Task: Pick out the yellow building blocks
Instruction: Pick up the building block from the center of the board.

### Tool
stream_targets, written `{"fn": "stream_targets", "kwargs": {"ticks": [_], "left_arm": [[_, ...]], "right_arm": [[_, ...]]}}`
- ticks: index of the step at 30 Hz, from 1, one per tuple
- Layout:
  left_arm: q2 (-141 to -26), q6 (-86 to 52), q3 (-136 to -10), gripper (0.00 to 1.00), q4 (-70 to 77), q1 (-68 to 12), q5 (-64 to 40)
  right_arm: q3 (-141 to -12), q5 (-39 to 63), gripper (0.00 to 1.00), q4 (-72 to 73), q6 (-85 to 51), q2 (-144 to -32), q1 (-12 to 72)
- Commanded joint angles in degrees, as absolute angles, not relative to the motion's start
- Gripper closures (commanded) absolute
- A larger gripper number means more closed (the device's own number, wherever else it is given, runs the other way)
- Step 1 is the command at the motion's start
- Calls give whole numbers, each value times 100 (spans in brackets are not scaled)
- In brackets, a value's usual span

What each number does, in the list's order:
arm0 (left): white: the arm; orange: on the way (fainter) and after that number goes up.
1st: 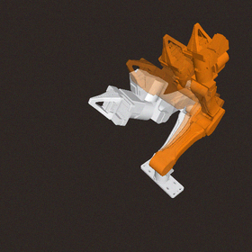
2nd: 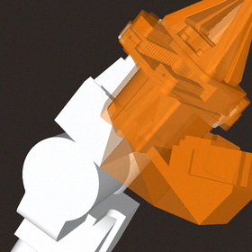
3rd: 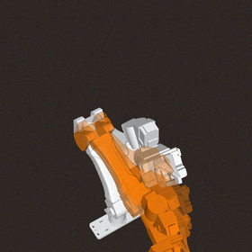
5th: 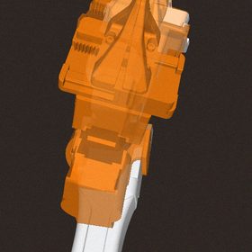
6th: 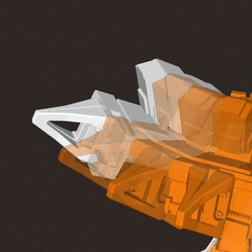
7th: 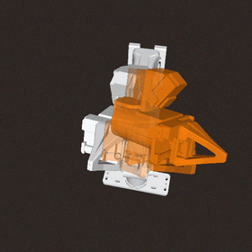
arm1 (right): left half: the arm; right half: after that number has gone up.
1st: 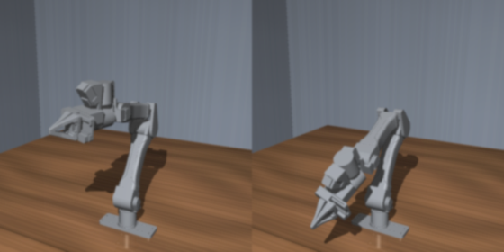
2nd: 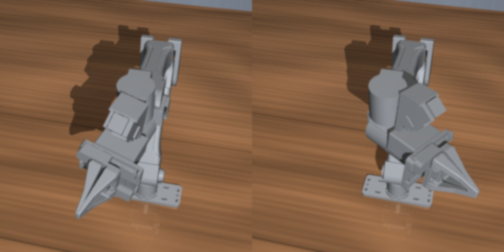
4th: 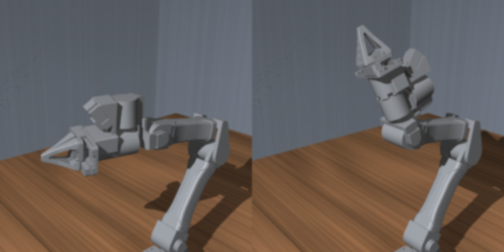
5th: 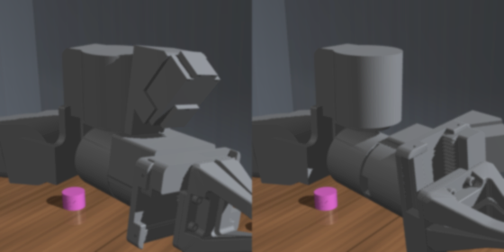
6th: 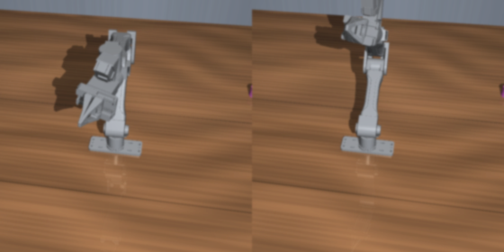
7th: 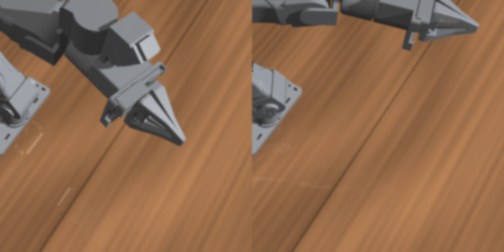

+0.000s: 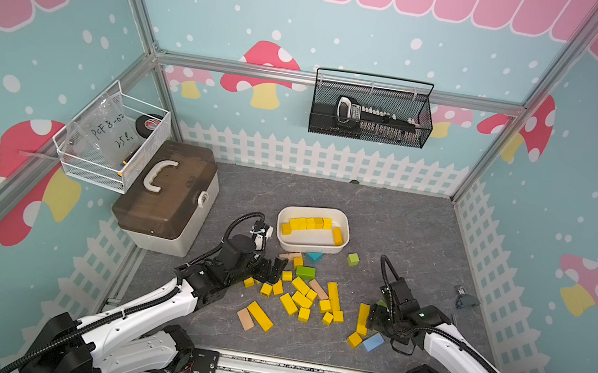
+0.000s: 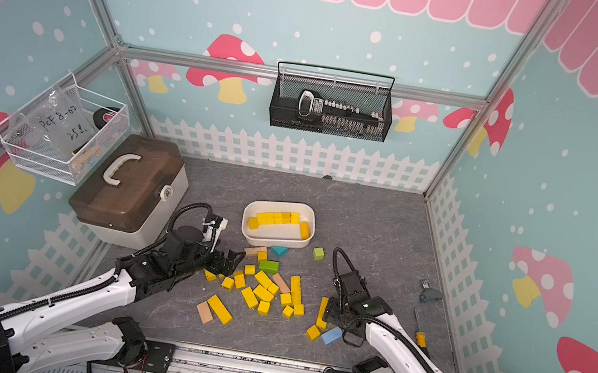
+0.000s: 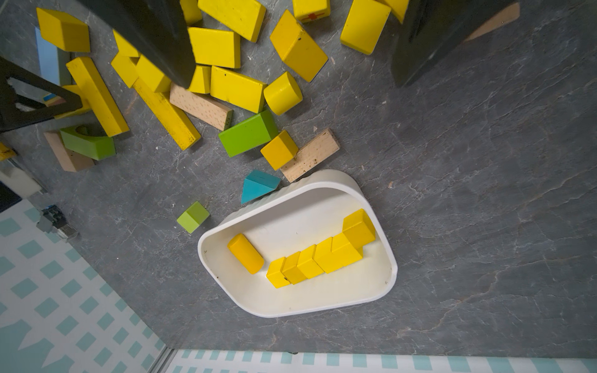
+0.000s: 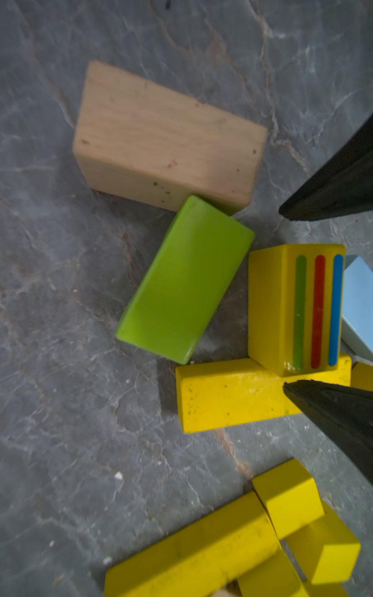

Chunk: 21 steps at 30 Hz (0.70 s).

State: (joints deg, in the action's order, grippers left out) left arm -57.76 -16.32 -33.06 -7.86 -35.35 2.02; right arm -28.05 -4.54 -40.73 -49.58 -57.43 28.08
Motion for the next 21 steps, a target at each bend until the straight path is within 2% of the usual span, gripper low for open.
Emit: {"fn": "stream_targets", "kwargs": {"ticks": [1, 9, 18, 21], "left_arm": [[-5709, -1687, -3446, 0, -783, -3488, 118], [-5727, -1703, -3437, 0, -768, -3436, 47], [-5747, -1714, -3440, 0, -765, -3401, 16], [-5748, -1714, -3440, 0, -766, -3391, 12]], "right_arm": [[-2875, -517, 24, -4134, -5010, -5831, 2891], [-2856, -507, 35, -4070, -5009, -5819, 2916], [-2804, -484, 53, -4027, -5014, -5716, 2918], [-2785, -457, 55, -4004, -5017, -5695, 2918]]}}
